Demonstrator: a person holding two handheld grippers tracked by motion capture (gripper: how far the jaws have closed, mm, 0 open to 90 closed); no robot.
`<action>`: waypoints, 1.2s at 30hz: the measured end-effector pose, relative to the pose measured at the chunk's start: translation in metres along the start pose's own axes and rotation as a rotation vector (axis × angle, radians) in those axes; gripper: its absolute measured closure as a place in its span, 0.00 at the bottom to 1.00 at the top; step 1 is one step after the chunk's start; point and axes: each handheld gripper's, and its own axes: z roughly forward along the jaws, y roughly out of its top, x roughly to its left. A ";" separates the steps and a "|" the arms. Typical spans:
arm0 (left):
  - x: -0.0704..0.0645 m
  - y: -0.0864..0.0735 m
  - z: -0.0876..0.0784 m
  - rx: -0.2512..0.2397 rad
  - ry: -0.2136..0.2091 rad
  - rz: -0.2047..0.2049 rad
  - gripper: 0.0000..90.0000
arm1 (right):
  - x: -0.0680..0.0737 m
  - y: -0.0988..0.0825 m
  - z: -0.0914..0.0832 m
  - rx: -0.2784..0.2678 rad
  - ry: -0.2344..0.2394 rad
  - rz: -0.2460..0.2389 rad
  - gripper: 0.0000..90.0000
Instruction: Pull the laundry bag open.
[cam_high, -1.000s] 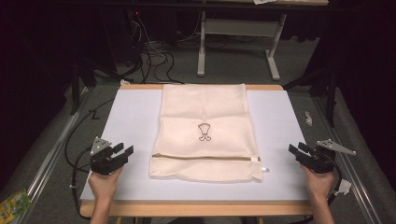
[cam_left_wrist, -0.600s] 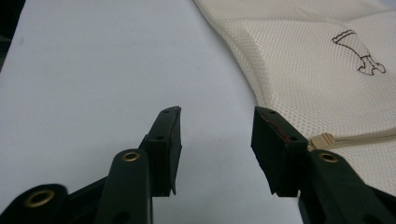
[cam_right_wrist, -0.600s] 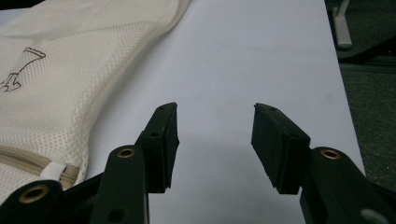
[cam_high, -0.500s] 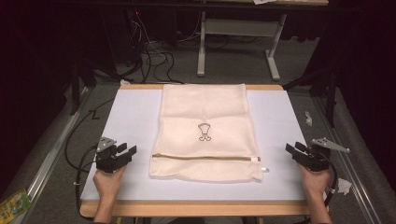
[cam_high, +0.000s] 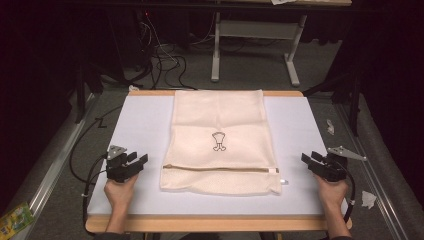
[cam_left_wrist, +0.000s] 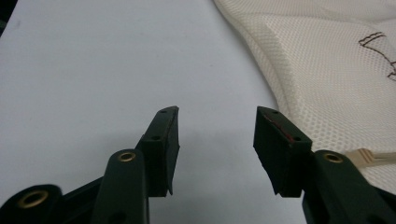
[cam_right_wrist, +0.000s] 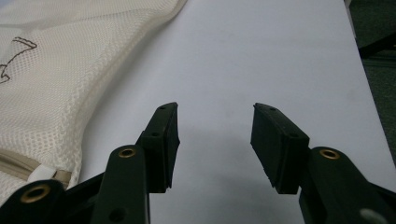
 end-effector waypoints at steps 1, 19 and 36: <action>0.000 0.000 0.001 0.003 0.006 0.003 0.55 | 0.000 0.000 0.001 0.000 -0.001 0.001 0.58; -0.001 -0.003 0.017 -0.009 0.030 -0.003 0.52 | -0.001 0.000 0.009 0.017 -0.050 -0.024 0.57; -0.007 -0.007 0.019 -0.031 0.052 0.053 0.47 | 0.006 -0.006 0.013 0.003 -0.094 -0.061 0.55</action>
